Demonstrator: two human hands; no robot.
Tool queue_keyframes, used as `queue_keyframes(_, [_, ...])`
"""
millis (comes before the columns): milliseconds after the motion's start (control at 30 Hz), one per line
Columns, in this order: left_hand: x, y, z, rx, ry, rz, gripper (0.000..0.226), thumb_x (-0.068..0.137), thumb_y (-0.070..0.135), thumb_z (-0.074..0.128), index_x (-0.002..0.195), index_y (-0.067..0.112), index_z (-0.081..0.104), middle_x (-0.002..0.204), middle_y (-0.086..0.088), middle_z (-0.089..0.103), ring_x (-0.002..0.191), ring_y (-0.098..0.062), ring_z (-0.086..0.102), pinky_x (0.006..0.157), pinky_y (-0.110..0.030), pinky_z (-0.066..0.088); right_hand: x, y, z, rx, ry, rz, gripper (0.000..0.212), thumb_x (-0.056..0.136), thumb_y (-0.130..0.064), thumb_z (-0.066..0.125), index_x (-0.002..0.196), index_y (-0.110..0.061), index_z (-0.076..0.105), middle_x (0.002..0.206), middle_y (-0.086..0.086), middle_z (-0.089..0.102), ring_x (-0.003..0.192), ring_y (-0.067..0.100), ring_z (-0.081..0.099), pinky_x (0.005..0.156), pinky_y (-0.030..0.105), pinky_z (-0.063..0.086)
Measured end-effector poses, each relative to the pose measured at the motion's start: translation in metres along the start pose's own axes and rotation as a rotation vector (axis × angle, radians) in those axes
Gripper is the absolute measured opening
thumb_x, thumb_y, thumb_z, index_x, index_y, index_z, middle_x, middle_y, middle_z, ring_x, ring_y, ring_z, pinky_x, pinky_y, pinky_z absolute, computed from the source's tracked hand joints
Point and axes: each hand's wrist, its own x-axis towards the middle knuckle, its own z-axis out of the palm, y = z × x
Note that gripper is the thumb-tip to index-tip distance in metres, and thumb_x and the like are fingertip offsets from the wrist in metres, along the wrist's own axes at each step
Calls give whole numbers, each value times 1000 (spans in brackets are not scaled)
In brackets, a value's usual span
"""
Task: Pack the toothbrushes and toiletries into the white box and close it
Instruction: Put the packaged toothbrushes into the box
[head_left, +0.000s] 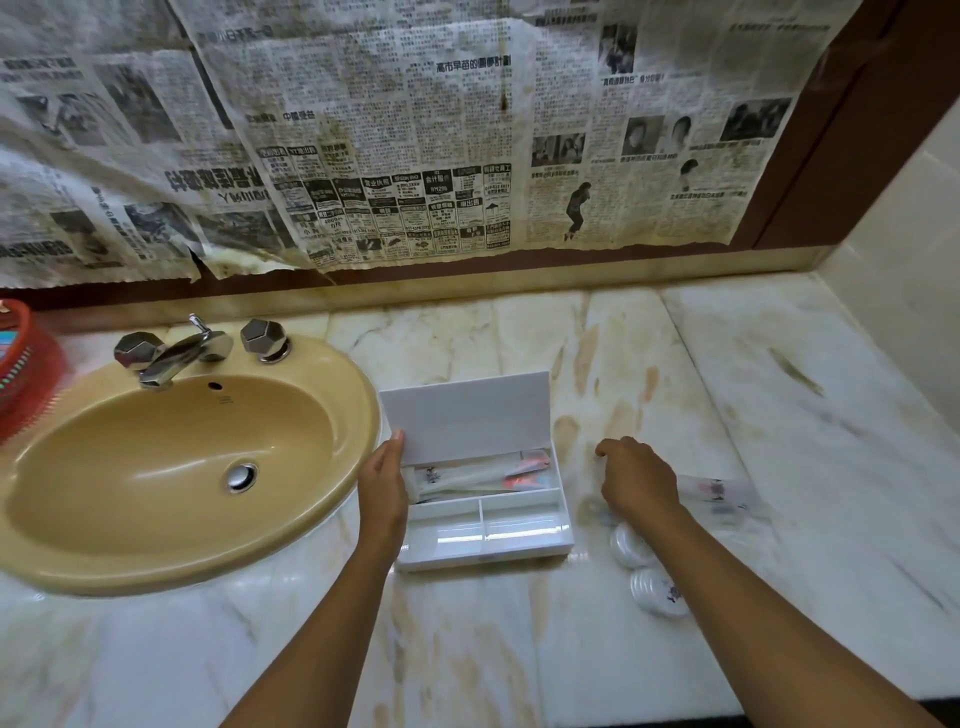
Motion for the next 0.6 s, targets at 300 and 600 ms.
queue_keyframes(300, [1, -2, -1, 7, -16, 7, 26, 103, 23, 47, 85, 28, 65, 88, 17, 68, 74, 14, 63, 64, -2, 44, -1, -17, -22, 127, 166, -34, 33, 87, 6, 47, 111, -7, 64, 113, 10, 60, 102, 27, 56, 80, 33, 45])
queue_keyframes(600, [6, -6, -7, 62, -29, -15, 27, 103, 28, 48, 82, 22, 65, 85, 11, 68, 82, -2, 62, 73, -14, 47, -4, -52, -57, 317, 249, -142, 13, 89, -2, 53, 82, -8, 63, 85, 9, 67, 71, 23, 60, 65, 33, 53])
